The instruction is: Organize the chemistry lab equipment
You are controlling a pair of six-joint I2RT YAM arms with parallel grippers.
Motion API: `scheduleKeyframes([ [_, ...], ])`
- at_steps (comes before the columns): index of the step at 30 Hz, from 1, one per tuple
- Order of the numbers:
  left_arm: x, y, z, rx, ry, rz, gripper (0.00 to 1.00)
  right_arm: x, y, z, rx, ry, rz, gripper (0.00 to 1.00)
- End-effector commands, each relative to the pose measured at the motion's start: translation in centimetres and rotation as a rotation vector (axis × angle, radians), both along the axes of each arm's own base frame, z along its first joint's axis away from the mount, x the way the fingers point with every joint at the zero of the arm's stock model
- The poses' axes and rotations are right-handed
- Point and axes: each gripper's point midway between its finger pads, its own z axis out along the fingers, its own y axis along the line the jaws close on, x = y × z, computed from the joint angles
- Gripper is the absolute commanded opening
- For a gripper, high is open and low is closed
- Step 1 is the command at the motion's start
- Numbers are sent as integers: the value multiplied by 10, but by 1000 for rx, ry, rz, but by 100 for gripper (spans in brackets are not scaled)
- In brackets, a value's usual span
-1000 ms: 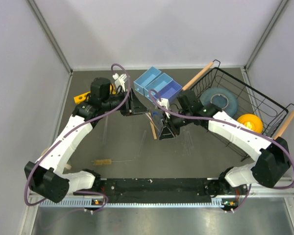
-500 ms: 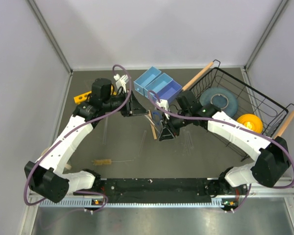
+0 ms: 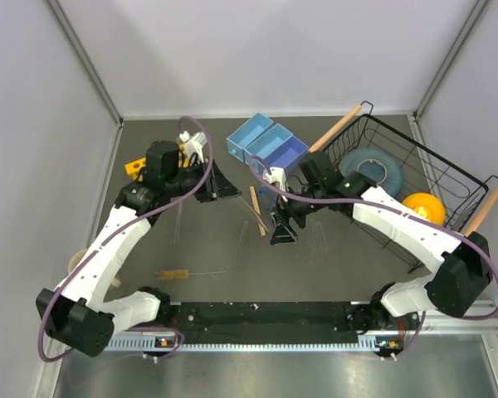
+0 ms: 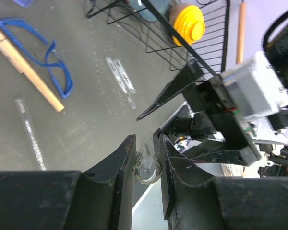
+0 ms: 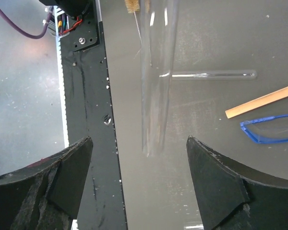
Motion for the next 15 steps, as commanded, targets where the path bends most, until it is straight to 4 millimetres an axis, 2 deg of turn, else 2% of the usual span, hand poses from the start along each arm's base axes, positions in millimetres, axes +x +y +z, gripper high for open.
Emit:
scheduleKeyframes([
  [1, 19, 27, -10, 48, -64, 98, 5, 9, -5, 28, 35, -116, 15, 85],
  [5, 42, 64, -28, 124, -64, 214, 5, 14, -20, 41, 84, -128, 17, 90],
  [6, 52, 81, -30, 149, -75, 259, 6, 12, -22, 46, 109, -117, 25, 90],
  [8, 67, 99, -34, 192, -83, 319, 5, 17, -30, 52, 129, -127, 0, 91],
  [9, 77, 119, -40, 243, -88, 378, 6, 16, -32, 52, 130, -125, -3, 91],
  [10, 86, 129, -46, 279, -78, 410, 6, 19, -34, 53, 132, -129, -16, 92],
  [12, 106, 160, -45, 366, -105, 511, 6, 18, -37, 53, 137, -134, -21, 92],
  [13, 113, 165, -49, 393, -99, 525, 6, 18, -38, 53, 138, -139, -20, 92],
  [15, 130, 191, -39, 446, -131, 607, 6, 18, -39, 52, 137, -136, -24, 92],
])
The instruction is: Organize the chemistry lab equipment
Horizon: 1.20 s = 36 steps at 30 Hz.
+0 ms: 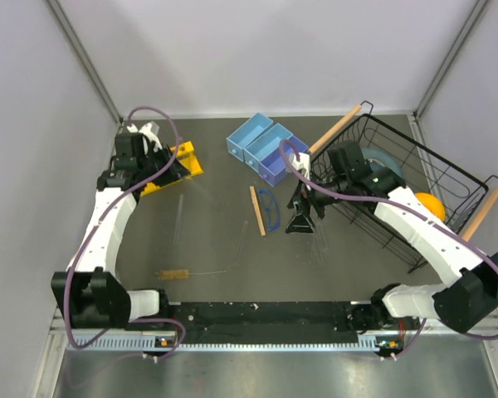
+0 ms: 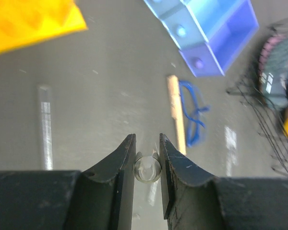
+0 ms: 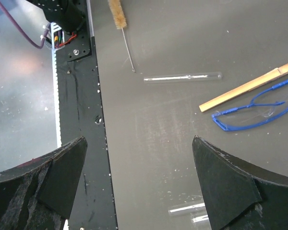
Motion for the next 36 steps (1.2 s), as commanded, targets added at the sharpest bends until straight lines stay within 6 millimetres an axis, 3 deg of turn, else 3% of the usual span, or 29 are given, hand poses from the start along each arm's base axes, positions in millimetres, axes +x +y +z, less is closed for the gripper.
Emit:
scheduleKeyframes([
  [1, 46, 55, 28, 196, -113, 148, 6, -4, 0, 19, 58, -54, 38, 92],
  [6, 75, 86, 40, 313, -134, 240, 6, -3, -2, 19, 61, -53, 34, 92],
  [7, 81, 94, 52, 341, -155, 273, 6, -3, -2, 19, 62, -53, 34, 92],
  [12, 102, 112, 55, 425, -143, 313, 6, 0, -4, 19, 61, -49, 23, 92],
  [16, 117, 117, 63, 450, -162, 320, 6, 1, -5, 19, 66, -44, 16, 92],
  [24, 139, 114, 55, 447, -152, 290, 6, 3, -6, 18, 65, -37, 13, 92],
  [36, 148, 111, 49, 428, -147, 284, 7, 3, -5, 14, 62, -30, 15, 92],
])
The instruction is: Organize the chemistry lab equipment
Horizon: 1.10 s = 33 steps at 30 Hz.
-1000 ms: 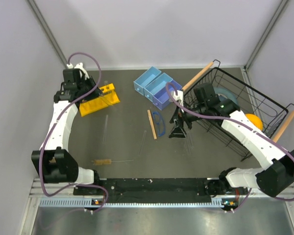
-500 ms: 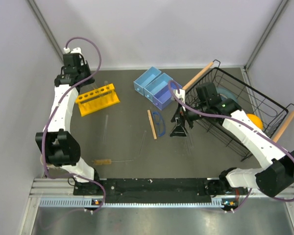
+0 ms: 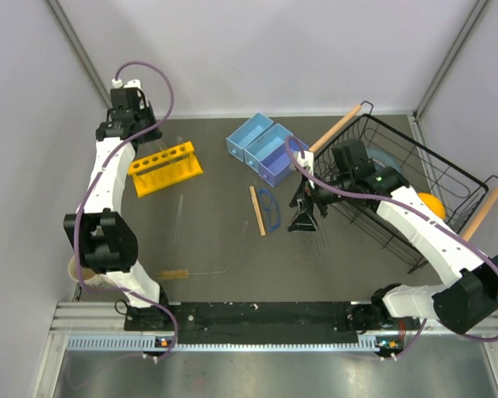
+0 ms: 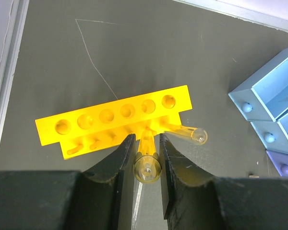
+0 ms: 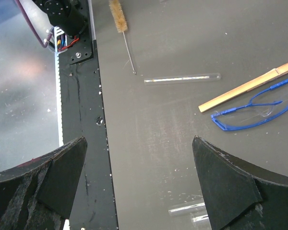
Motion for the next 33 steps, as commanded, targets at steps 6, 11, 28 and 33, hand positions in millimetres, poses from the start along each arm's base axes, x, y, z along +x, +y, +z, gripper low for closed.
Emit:
scheduleKeyframes([
  [6, 14, -7, 21, -28, -70, -39, 7, 2, 0, 6, 31, -29, 15, 92],
  [11, 16, -8, 22, -25, -73, -42, 7, 3, -1, 7, 34, -28, 15, 92],
  [28, 23, -14, -21, 16, 17, -66, 8, 2, -1, 7, 36, -29, 15, 93],
  [33, 23, -12, -38, 39, 52, -54, 18, 2, -1, 7, 37, -28, 14, 93],
])
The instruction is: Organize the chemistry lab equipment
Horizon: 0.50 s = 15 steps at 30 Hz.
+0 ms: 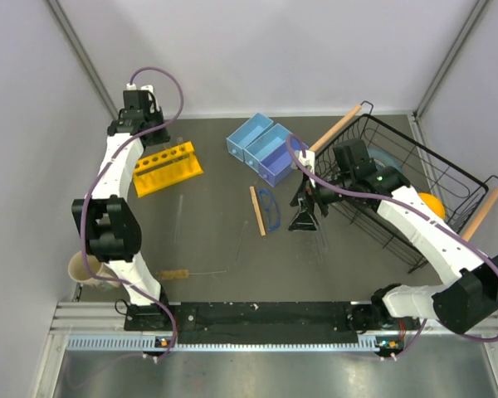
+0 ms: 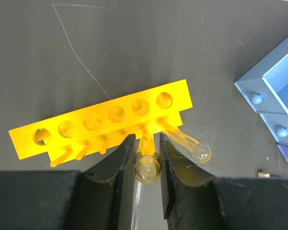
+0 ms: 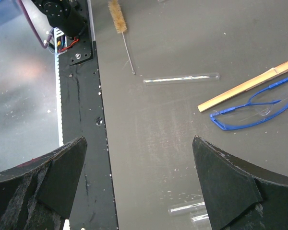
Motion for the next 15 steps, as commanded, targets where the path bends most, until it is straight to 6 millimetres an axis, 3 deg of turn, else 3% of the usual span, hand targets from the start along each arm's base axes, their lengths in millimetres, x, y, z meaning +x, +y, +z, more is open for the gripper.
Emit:
scheduleKeyframes([
  [1, 7, 2, 0, 42, -24, 2, 19, 1, 0, 7, 33, -32, 18, 93],
  [9, 3, -4, -11, 38, 2, -5, 35, 2, -1, 8, 35, -33, 13, 93],
  [15, -4, -4, 2, 34, -25, 4, 45, 1, -2, 8, 35, -33, 13, 93],
])
